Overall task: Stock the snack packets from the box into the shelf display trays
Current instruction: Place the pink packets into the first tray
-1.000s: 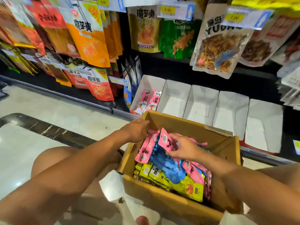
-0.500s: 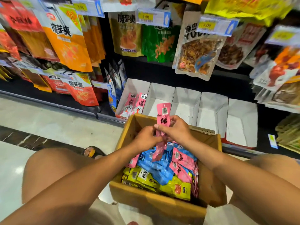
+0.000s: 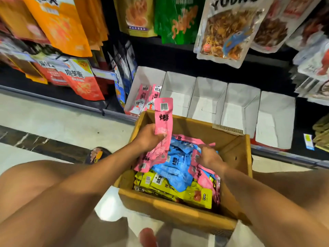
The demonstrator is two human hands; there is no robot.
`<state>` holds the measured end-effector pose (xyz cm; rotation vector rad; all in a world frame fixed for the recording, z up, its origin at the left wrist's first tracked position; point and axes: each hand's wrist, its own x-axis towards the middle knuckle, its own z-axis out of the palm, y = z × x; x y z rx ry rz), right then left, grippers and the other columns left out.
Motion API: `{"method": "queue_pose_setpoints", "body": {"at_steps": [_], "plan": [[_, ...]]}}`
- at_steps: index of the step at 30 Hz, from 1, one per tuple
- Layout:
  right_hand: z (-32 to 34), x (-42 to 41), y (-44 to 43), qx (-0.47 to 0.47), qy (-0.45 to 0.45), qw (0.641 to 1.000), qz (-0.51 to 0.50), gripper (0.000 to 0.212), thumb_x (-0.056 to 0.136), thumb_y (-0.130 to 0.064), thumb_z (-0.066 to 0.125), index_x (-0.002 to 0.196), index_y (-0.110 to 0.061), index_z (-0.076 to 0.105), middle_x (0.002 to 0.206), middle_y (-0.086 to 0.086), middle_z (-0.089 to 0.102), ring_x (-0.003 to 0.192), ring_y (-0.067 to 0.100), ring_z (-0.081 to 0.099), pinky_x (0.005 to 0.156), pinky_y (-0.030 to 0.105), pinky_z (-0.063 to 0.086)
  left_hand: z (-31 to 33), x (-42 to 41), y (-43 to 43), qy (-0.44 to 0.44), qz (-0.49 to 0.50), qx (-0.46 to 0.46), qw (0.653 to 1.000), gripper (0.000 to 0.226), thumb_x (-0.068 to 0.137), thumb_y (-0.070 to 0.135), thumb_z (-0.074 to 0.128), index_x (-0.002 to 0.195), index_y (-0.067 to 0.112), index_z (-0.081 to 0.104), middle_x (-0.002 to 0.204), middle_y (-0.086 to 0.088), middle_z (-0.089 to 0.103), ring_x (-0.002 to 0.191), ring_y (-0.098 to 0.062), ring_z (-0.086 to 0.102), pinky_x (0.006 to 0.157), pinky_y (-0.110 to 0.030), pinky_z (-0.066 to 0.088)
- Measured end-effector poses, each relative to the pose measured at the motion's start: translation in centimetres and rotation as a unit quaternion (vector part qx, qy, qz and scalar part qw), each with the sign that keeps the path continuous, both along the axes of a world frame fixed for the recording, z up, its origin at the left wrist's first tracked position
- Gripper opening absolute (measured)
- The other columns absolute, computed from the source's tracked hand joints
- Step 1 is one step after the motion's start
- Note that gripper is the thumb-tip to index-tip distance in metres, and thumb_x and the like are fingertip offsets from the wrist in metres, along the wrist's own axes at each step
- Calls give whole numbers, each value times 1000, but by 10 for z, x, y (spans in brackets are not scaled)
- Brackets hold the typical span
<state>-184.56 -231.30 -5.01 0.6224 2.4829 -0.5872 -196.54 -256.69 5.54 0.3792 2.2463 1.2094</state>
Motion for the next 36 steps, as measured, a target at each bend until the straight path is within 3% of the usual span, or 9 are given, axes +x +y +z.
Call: {"method": "queue_pose_setpoints", "body": {"at_steps": [2,7,13,17,21,23,27,33,36], "plan": [[-25,3,1,29,-3,999,41,83,73,-48,69,143,-14,39,136,16,53,126,38,51,99,44,47,0,1,0,-5,-3,12,1000,14,98,11,66,104,24,68,106,-2,74,101,-22,71,93,-40,56],[-38,2,-14,54,-11,995,80,97,78,-35,79,155,-20,22,148,6,41,136,32,42,100,47,45,-8,1,-4,-34,-2,21,999,15,98,10,66,107,21,69,105,1,75,98,-15,71,88,-35,56],[-43,4,-1,32,36,996,74,80,73,-37,79,139,-15,40,131,10,47,117,37,57,88,45,52,-9,-1,-5,-51,19,26,998,16,98,9,67,107,23,70,106,1,75,99,-15,72,90,-35,56],[-26,-1,9,9,61,996,59,83,71,-39,78,143,-18,43,129,10,50,114,34,59,89,40,53,-5,-1,-2,-53,15,20,998,16,98,10,67,107,23,70,106,2,75,97,-13,71,86,-31,55],[6,-5,19,-10,84,996,34,81,67,-46,70,141,-20,50,128,13,60,132,33,48,106,37,46,1,-1,6,-59,31,22,998,15,96,12,69,105,23,72,107,0,77,98,-19,73,92,-42,58],[29,-6,26,-12,109,993,31,78,66,-47,67,136,-17,54,120,14,66,130,32,50,109,34,41,7,0,10,-71,37,31,996,14,96,14,70,106,22,72,108,0,77,98,-19,74,94,-44,59],[97,-11,31,-39,194,980,30,69,68,-48,70,132,-23,61,107,1,61,105,18,57,83,24,42,20,0,15,-81,52,43,994,19,97,13,68,116,17,71,111,-2,76,100,-22,73,96,-43,57],[185,-34,32,-125,274,953,-21,64,78,-31,82,137,-26,59,118,-9,64,98,3,65,80,11,44,54,-8,26,-42,34,43,998,16,101,8,59,109,21,64,96,-7,73,88,-26,69,90,-52,58],[211,-51,29,-197,300,930,-77,56,77,-38,83,129,-26,64,112,-10,68,91,5,69,79,18,51,68,-15,31,-12,3,32,999,15,102,24,60,116,26,60,94,-12,72,80,-22,63,82,-55,57]]}}
